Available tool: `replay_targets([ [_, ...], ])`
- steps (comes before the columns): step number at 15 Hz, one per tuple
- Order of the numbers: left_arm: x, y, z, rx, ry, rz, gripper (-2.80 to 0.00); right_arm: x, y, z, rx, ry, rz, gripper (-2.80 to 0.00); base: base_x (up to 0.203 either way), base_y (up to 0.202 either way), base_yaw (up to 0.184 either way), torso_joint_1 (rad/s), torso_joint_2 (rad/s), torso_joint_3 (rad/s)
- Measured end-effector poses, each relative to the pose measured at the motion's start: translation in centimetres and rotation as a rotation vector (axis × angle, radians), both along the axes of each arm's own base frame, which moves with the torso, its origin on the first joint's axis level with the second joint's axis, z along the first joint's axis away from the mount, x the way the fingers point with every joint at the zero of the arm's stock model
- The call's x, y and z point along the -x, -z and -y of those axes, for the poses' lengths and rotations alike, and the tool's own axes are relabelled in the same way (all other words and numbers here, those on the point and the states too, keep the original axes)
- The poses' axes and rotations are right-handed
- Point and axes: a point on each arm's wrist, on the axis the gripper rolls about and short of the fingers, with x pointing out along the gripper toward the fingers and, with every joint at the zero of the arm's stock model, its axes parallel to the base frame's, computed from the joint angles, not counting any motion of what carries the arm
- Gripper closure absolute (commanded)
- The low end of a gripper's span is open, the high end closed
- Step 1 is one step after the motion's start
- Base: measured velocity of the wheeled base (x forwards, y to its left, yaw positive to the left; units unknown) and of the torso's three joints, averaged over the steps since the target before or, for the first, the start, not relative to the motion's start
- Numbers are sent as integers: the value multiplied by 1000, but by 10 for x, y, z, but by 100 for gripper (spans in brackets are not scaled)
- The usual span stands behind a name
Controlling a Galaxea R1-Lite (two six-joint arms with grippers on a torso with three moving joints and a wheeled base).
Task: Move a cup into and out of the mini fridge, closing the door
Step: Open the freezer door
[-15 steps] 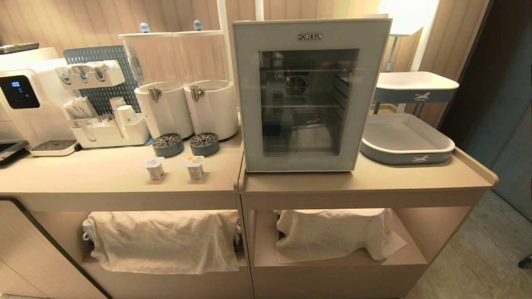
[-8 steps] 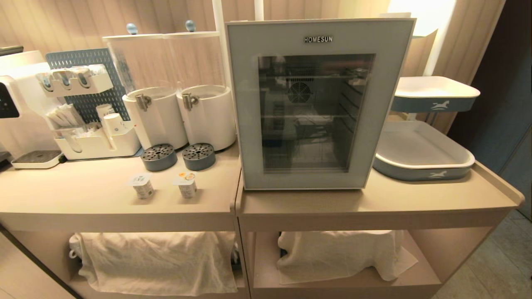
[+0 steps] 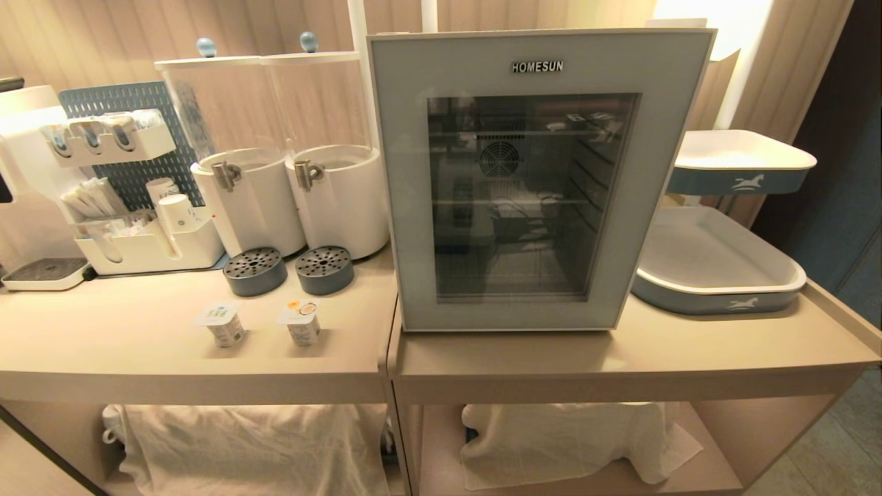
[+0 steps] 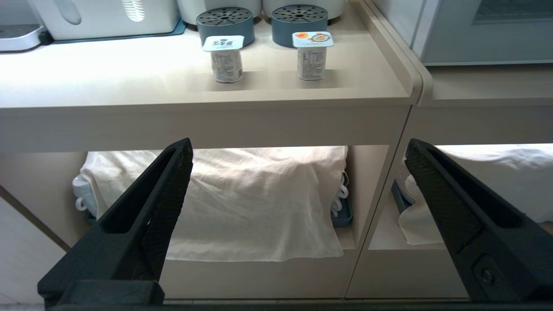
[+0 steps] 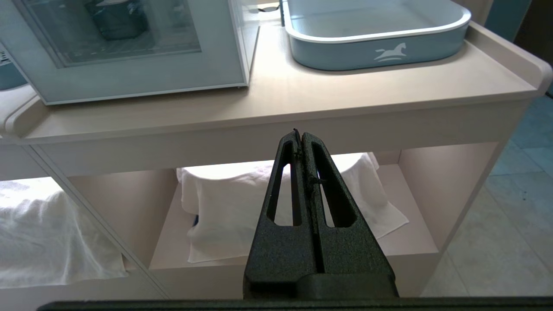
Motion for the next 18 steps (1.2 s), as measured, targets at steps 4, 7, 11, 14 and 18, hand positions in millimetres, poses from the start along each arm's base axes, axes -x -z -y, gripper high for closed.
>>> replay_targets([
  [4,0,0,0,1,-1,0,-280,0,0,0,-3,1,0,0,0,0,0,0,0,0],
  [7,1,-4,0,-40,-2,17,-280,0,-1,0,-2,0,2,0,0,0,0,0,0,0],
  [11,38,-90,0,-81,-23,223,-280,0,-1,0,-2,0,0,0,0,0,0,0,0,0],
  [14,97,-202,-2,-33,0,420,-280,0,0,0,-2,1,0,0,0,0,0,0,0,0],
  [18,58,-327,-3,63,76,287,-280,0,0,0,-2,0,0,0,0,0,0,0,0,0],
])
